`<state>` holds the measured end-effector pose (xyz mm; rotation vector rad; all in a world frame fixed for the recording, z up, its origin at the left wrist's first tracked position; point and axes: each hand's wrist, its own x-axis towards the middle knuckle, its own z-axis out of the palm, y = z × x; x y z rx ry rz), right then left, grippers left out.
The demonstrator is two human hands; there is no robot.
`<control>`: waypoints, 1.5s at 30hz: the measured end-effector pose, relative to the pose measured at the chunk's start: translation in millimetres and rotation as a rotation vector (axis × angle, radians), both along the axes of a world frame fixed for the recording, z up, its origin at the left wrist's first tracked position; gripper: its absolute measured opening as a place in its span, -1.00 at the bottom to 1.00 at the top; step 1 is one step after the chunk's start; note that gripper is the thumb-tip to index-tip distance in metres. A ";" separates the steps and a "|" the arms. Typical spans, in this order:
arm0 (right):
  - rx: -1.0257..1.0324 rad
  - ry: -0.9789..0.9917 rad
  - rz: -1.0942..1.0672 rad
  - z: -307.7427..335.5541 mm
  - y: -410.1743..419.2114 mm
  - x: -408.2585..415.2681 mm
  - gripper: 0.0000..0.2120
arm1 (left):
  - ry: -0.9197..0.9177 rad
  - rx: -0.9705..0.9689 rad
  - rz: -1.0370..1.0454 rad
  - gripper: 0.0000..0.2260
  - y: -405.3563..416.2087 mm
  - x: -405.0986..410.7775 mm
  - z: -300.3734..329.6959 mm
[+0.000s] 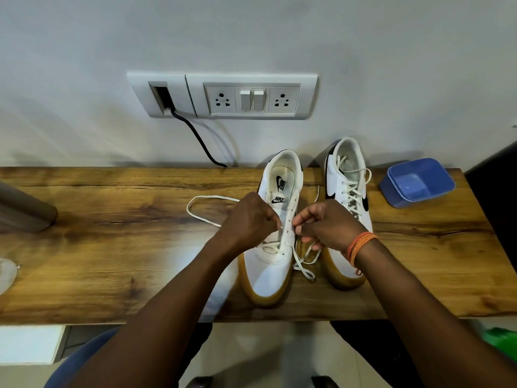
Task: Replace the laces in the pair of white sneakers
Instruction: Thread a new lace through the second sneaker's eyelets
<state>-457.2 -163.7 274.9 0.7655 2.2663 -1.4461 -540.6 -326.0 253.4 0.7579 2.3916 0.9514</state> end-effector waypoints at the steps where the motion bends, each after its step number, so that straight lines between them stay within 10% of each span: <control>1: 0.000 -0.004 0.003 0.1 0.5 0.2 -0.90 | -0.038 0.002 0.011 -0.89 0.6 -1.0 -0.6; 30: 0.329 0.092 0.147 -13.5 -13.9 0.6 -0.95 | -0.120 -0.021 0.013 -0.93 4.7 7.3 -6.4; 45: 0.669 -0.200 0.055 22.9 90.3 16.7 -0.88 | -0.086 -0.119 -0.055 -0.92 3.3 1.7 0.2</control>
